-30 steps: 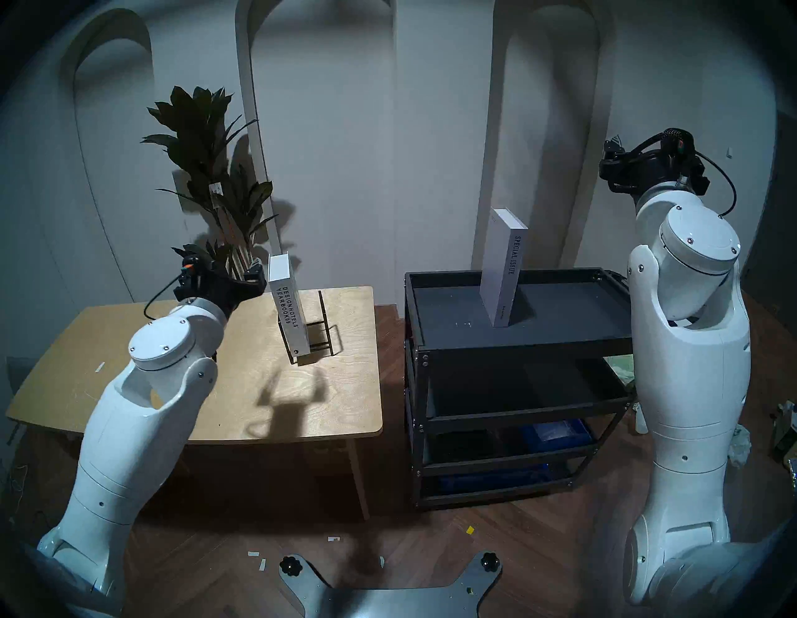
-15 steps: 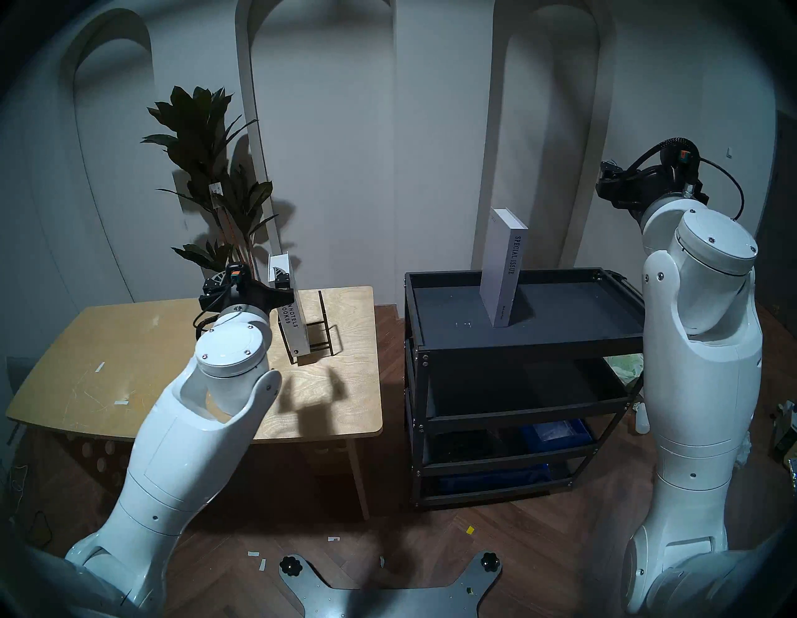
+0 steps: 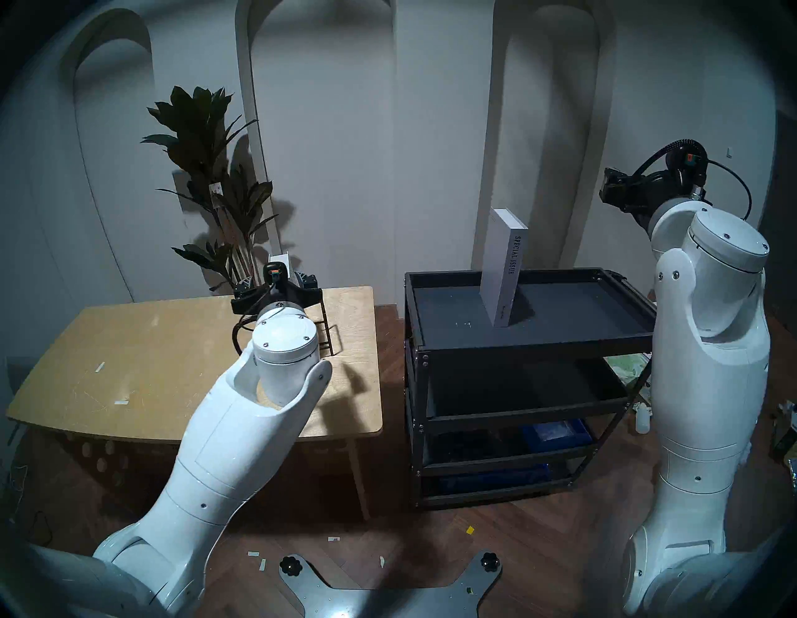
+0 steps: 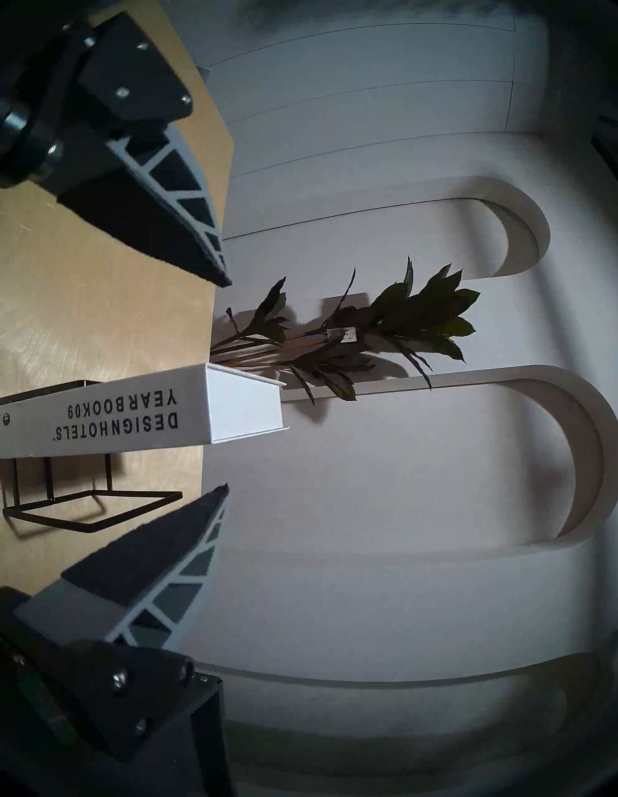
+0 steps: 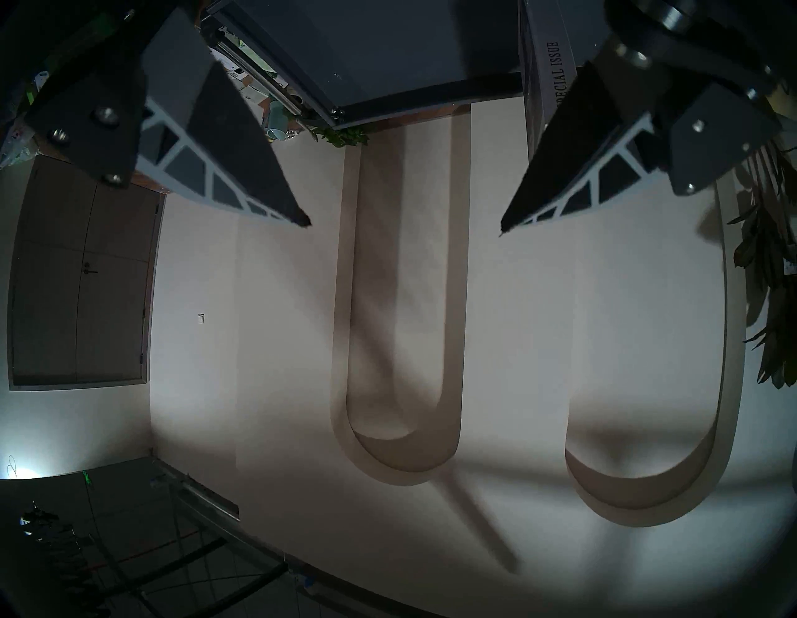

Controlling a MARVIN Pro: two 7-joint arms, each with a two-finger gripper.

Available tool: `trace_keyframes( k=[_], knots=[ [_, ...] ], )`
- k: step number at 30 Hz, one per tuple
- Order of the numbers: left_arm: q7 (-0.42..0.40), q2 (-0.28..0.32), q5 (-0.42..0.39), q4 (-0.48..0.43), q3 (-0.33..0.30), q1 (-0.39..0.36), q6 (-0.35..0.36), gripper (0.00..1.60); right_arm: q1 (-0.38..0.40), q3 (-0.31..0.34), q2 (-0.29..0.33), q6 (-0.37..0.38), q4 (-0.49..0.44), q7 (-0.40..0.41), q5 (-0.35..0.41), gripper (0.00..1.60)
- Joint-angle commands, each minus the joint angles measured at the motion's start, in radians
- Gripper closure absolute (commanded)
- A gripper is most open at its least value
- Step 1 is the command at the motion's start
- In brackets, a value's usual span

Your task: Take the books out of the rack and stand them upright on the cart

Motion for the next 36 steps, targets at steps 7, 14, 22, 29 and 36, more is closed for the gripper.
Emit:
trace_keyframes(
  k=[7,14,22,29,36],
  knots=[
    [0.022,-0.054,0.045,0.179,-0.008,-0.142,-0.072,0.00,0.011,0.028,0.004,-0.029,-0.024,0.014,0.009,0.00],
    [0.011,-0.055,0.033,0.232,-0.027,-0.159,-0.108,0.00,0.012,0.037,0.001,-0.041,-0.025,0.020,0.014,0.00],
    [-0.028,-0.091,-0.066,0.254,-0.097,-0.169,-0.077,0.00,0.012,0.028,-0.005,-0.048,-0.038,0.022,0.015,0.00],
    [-0.042,-0.084,-0.078,0.297,-0.095,-0.184,-0.103,0.00,0.018,0.020,-0.012,-0.055,-0.041,0.017,0.011,0.00],
    [-0.058,-0.080,-0.083,0.335,-0.093,-0.200,-0.127,0.00,0.025,0.014,-0.013,-0.051,-0.045,0.011,0.007,0.00]
  ],
)
